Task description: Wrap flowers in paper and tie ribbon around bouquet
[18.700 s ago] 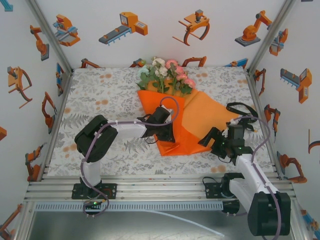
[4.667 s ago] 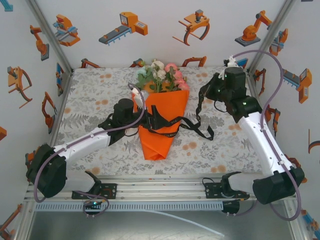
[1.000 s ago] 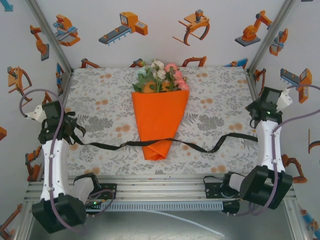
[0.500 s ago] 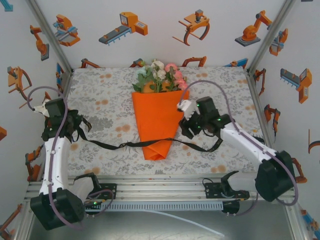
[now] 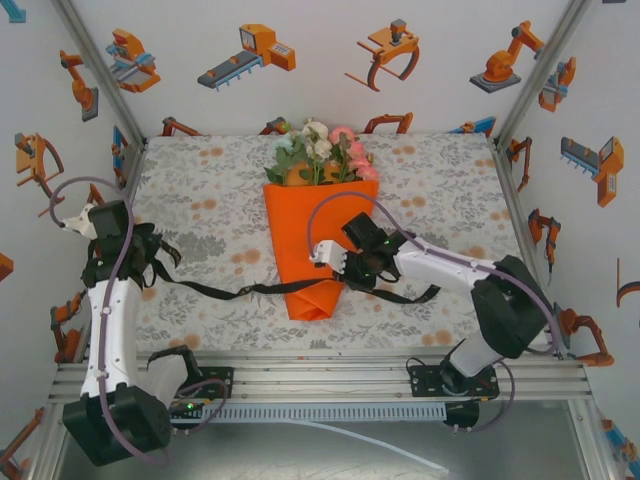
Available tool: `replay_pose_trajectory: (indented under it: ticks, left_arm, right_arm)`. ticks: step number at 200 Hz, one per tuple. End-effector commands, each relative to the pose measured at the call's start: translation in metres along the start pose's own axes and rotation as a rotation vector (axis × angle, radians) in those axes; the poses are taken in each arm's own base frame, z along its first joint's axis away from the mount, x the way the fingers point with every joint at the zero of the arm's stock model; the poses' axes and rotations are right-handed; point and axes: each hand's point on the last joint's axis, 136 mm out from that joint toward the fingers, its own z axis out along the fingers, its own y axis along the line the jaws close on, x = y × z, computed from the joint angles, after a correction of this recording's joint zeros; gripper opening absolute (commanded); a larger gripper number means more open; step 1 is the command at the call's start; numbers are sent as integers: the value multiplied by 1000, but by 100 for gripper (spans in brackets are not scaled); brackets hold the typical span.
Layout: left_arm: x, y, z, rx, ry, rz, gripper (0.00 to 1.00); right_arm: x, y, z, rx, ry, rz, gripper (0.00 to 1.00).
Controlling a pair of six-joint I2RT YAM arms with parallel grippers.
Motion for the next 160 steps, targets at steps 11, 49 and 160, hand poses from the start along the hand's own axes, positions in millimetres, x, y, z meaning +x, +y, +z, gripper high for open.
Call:
replay_pose_trajectory:
  ticks: [11, 49, 160]
  left_arm:
    - [-19, 29, -25, -86, -85, -148, 0]
    - [-38, 56, -54, -132, -195, -266, 0]
    - [6, 63, 4, -86, -22, -378, 0]
  right_arm:
    - [-2, 57, -42, -1, -49, -111, 0]
    - [17, 105, -63, -13, -47, -128, 0]
    - [87, 15, -34, 416, 354, -1, 0]
